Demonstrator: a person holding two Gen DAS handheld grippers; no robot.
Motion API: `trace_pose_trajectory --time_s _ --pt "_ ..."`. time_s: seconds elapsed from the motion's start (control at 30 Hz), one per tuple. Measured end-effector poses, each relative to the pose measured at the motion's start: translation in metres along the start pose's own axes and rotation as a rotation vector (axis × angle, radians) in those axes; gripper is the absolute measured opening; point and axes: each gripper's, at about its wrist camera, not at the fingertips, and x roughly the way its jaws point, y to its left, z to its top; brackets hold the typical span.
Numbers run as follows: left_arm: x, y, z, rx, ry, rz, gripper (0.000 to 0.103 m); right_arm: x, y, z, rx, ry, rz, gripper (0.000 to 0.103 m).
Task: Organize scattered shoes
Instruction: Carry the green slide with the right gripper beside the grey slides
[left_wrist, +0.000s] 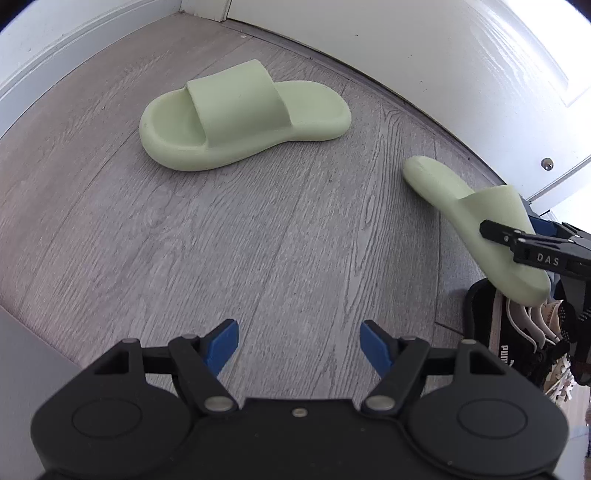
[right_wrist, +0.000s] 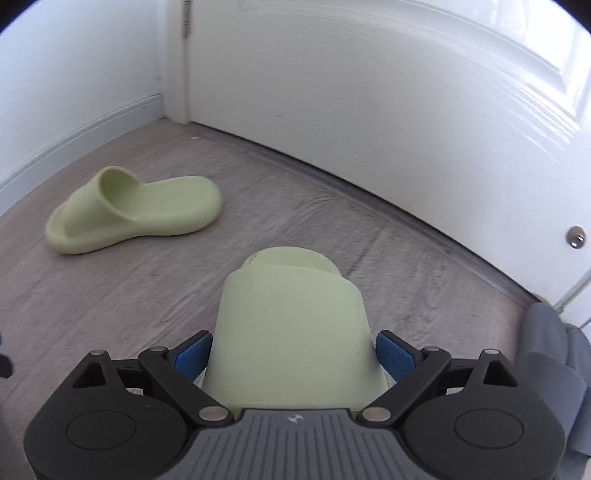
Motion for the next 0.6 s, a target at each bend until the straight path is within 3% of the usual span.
trace_pose_trajectory --time_s 0.23,0.4,0.6 --pt "0.001 0.001 0.000 -0.011 0.003 -0.004 0.073 0.033 -0.045 0.014 0.152 0.011 -0.131 0.094" --pt "0.001 0.002 0.000 -0.019 0.004 -0.009 0.073 0.058 -0.079 0.013 0.271 0.068 -0.201 0.092" --pt "0.002 0.005 0.001 -0.037 0.010 -0.017 0.073 0.072 -0.103 0.004 0.319 0.114 -0.283 0.086"
